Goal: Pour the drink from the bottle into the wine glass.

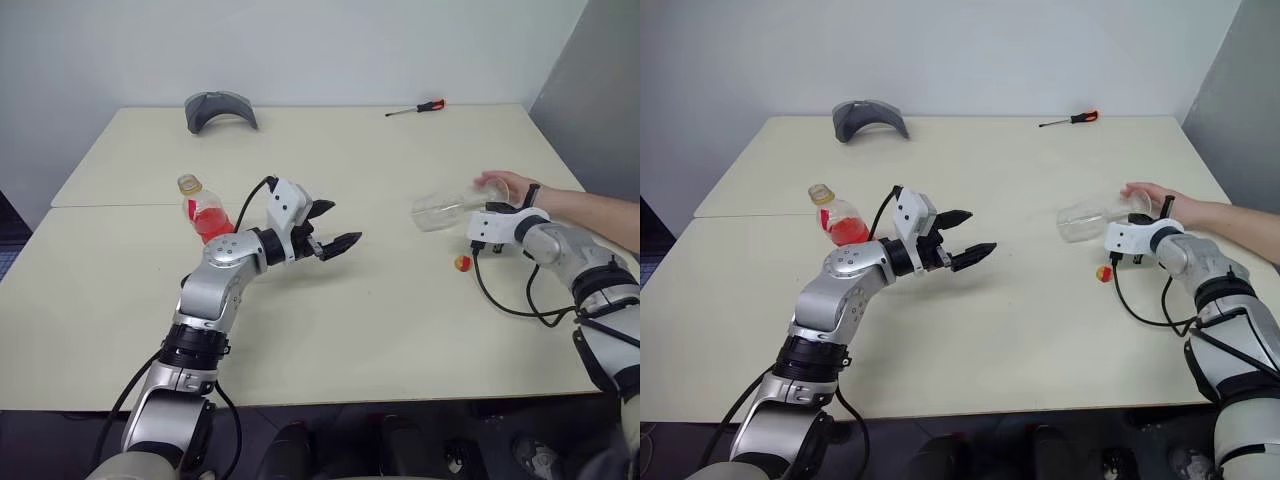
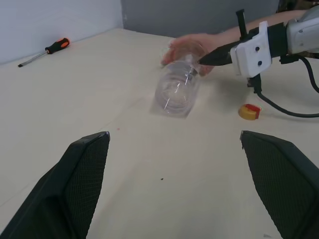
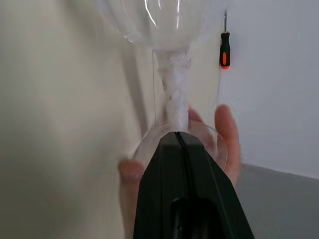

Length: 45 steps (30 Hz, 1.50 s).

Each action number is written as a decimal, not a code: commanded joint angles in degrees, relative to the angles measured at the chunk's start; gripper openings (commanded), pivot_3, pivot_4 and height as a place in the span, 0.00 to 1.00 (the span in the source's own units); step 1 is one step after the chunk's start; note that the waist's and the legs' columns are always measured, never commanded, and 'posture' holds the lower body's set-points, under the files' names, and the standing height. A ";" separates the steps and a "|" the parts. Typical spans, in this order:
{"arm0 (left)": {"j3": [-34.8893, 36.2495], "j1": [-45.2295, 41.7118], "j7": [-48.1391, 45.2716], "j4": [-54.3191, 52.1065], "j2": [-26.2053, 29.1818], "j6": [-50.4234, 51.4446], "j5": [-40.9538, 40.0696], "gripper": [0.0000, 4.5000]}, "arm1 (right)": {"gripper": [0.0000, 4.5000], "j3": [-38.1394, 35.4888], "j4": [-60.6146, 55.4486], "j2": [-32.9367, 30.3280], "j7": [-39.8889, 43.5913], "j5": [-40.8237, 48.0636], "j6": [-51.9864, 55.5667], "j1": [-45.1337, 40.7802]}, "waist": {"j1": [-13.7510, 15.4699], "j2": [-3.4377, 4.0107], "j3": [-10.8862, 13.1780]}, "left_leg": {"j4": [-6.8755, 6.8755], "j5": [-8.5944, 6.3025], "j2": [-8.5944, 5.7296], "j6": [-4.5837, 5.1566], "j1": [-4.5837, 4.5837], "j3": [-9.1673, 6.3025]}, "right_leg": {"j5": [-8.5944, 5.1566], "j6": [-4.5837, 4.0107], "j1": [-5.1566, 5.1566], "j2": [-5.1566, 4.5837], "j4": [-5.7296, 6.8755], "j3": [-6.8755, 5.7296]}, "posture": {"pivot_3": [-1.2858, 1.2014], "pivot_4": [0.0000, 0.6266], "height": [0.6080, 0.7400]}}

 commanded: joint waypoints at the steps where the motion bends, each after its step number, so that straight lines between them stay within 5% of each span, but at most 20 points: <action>1: 0.58 -0.19 0.02 -1.19 -0.31 -1.63 -0.02 1.00 | 0.04 -3.10 -5.41 -1.84 2.67 3.84 -2.22 2.70 | 0.02 0.00 0.00 | 0.00 0.00 0.00 0.00 0.00 0.00 | 0.00 0.00 0.00 0.00 0.00 0.00 | 0.52 0.24 1.00; 4: 0.39 -1.53 -0.31 0.75 -0.90 -2.55 0.33 1.00 | 0.19 -4.48 -8.97 -2.76 5.41 5.63 -2.95 6.60 | 0.05 0.00 0.00 | 0.01 0.00 0.00 0.00 -0.01 0.00 | 0.00 0.00 0.01 0.00 0.00 -0.02 | 0.52 0.24 1.00; 14: 0.43 -2.80 -0.83 3.23 -1.60 -4.15 0.63 1.00 | 1.00 -4.40 -16.67 -4.97 4.33 3.33 0.45 9.13 | 0.31 0.00 0.00 | 0.04 0.00 0.00 0.00 -0.01 0.02 | 0.00 0.01 0.00 -0.01 0.01 -0.01 | 0.52 0.24 1.00; 31: 1.17 -3.30 -0.34 4.13 -0.84 -4.45 0.97 1.00 | 1.00 3.87 -0.04 1.33 -3.33 -6.89 8.39 -1.37 | 0.33 0.00 0.00 | 0.04 0.00 0.00 0.00 0.01 0.05 | 0.00 0.00 0.00 -0.01 0.01 0.01 | 0.52 0.24 1.00; 34: 1.39 -3.16 -0.21 3.93 -0.33 -4.32 1.07 1.00 | 0.86 3.86 1.05 1.67 -2.96 -6.53 8.03 -1.95 | 0.31 0.00 0.00 | 0.04 0.00 0.00 0.00 0.01 0.04 | 0.00 0.00 0.00 -0.01 0.01 0.00 | 0.52 0.24 1.00; 45: 1.68 -1.46 0.61 0.68 -0.18 -2.26 0.45 1.00 | 0.03 5.87 0.71 2.05 -6.16 -8.15 6.83 -3.09 | 0.28 0.00 -0.01 | 0.04 0.00 0.00 0.00 0.02 0.05 | 0.00 0.00 0.00 -0.01 0.02 0.02 | 0.52 0.24 1.00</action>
